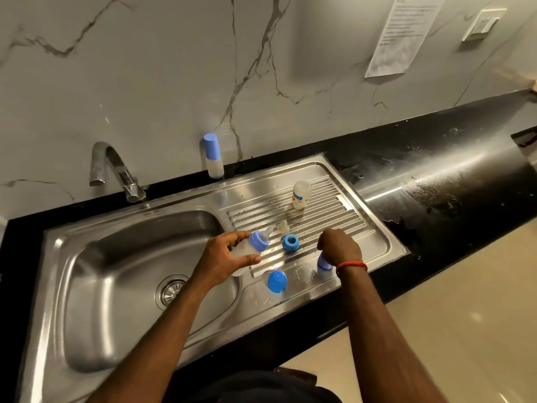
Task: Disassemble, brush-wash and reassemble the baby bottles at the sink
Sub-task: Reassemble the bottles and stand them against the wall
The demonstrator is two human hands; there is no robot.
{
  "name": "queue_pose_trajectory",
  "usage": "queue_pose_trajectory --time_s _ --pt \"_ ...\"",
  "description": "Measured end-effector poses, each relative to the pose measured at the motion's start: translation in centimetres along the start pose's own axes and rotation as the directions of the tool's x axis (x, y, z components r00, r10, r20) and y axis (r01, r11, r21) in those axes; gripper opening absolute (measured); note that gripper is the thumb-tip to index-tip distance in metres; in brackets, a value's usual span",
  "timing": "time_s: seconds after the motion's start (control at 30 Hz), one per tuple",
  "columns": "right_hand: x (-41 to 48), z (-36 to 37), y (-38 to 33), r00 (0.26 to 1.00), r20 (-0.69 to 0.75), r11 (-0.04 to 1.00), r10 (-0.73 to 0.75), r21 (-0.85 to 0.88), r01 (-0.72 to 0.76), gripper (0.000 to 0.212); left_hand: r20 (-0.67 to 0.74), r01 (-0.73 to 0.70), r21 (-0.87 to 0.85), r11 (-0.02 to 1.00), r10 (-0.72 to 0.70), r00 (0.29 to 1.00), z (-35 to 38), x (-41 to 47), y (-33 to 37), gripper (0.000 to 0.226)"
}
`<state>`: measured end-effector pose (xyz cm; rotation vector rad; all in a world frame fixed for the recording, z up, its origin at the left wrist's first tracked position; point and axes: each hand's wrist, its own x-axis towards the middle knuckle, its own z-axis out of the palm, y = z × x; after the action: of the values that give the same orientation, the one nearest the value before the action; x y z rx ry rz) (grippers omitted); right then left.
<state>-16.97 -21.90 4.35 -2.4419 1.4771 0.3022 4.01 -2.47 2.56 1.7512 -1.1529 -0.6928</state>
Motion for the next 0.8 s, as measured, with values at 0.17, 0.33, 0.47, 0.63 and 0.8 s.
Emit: queue_pose_trajectory --time_s 0.17,0.33,0.47,0.63,0.8 --pt "1.4 -3.0 -0.8 0.99 0.003 0.974 -0.142 0.181 0.139 0.034 -0.031 -0.003 0.012 1.0 0.003 1.0 -0.1 0.2 0.2 0.058" --pt "1.2 -6.0 -2.6 0.862 -0.2 0.754 -0.465 0.421 0.505 0.027 -0.136 0.005 0.083 0.997 0.006 0.991 -0.5 0.3 -0.2 0.061" --pt "0.7 -6.9 -4.7 0.819 -0.229 0.618 -0.526 0.559 0.553 0.036 -0.223 0.006 0.107 0.994 0.018 0.975 -1.8 0.0 -0.3 0.059" --pt "0.8 -6.6 -7.2 0.754 -0.224 0.562 -0.617 0.546 0.622 0.036 -0.281 -0.03 0.143 0.989 0.069 0.957 -3.4 -0.5 -0.1 0.059" --pt "0.8 -5.8 -10.0 0.702 -0.238 0.525 -0.671 0.516 0.677 0.037 -0.333 -0.036 0.175 0.984 0.094 0.938 -4.4 -1.2 0.0 0.058"
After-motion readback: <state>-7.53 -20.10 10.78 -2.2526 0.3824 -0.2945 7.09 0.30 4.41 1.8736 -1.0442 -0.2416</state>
